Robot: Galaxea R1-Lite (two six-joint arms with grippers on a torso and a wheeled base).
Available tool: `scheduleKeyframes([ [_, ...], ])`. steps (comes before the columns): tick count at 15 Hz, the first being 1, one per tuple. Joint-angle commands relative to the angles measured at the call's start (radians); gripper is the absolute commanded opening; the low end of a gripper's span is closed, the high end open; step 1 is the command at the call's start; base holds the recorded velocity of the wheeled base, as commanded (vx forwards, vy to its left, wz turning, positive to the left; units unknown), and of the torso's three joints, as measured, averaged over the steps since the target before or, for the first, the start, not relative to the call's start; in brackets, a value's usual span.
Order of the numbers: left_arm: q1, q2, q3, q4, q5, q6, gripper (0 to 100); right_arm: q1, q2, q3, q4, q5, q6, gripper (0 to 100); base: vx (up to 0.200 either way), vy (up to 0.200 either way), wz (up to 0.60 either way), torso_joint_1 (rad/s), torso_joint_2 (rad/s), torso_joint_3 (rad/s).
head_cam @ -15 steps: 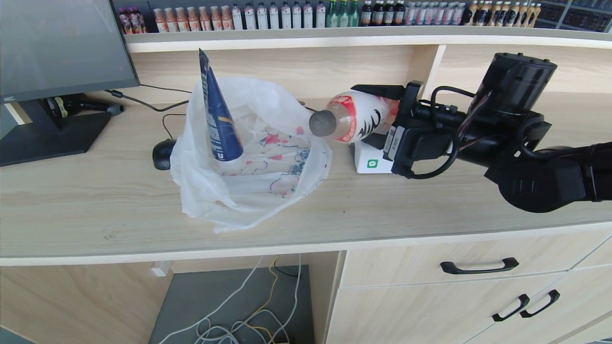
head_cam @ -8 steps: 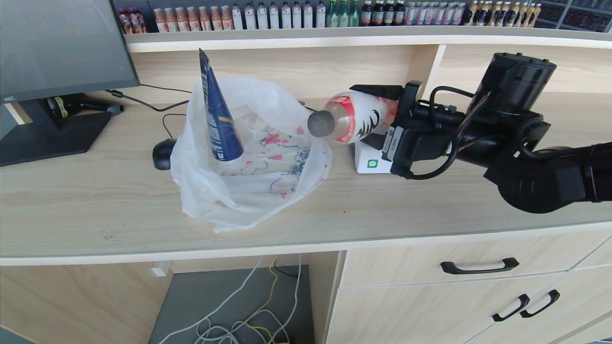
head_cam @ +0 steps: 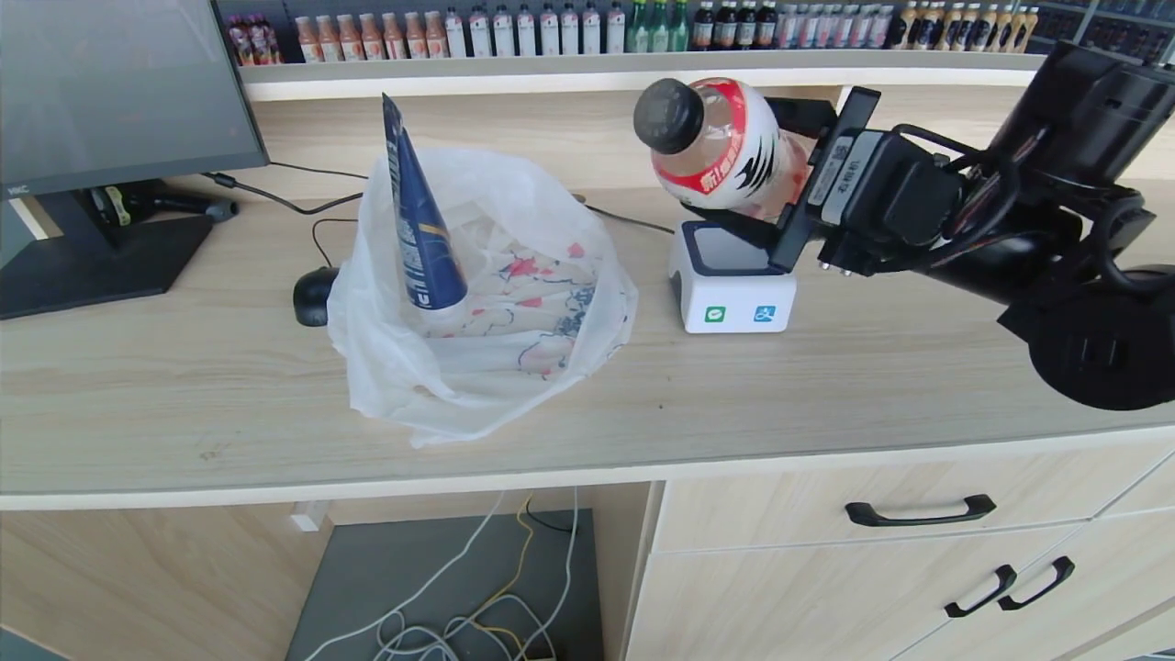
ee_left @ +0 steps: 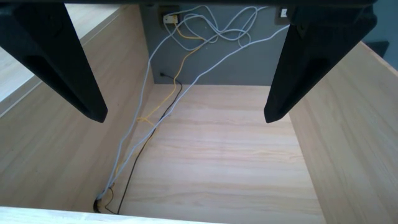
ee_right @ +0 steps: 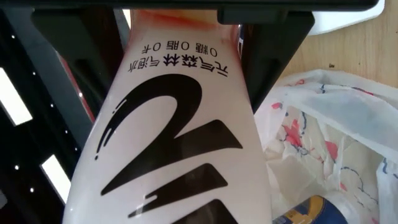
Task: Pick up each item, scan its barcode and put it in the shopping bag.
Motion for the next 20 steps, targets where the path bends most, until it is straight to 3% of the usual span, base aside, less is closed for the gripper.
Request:
scheduleKeyframes([
  [1,0.0,0.0,0.0,0.0,0.0,0.0,100,0.002,-0.032,0.02,-0.085,-0.022,0.111,0,0.0,0.0,0.0,0.0,0.0,0.0],
  [4,0.0,0.0,0.0,0.0,0.0,0.0,100,0.036,-0.085,0.088,-0.209,-0.197,0.407,0,0.0,0.0,0.0,0.0,0.0,0.0],
  [9,0.0,0.0,0.0,0.0,0.0,0.0,100,0.036,-0.151,0.123,-0.223,-0.309,0.629,0,0.0,0.0,0.0,0.0,0.0,0.0],
  [13,0.0,0.002,0.0,0.0,0.0,0.0,100,0.033,-0.17,0.118,-0.258,-0.546,0.985,0,0.0,0.0,0.0,0.0,0.0,0.0],
  [19,0.0,0.002,0.0,0.002,0.0,0.001,100,0.044,-0.204,0.132,-0.283,-0.628,1.053,0,0.0,0.0,0.0,0.0,0.0,0.0],
  [20,0.0,0.002,0.0,0.0,0.0,0.001,100,0.088,-0.208,0.129,-0.306,-0.677,1.076,0,0.0,0.0,0.0,0.0,0.0,0.0],
])
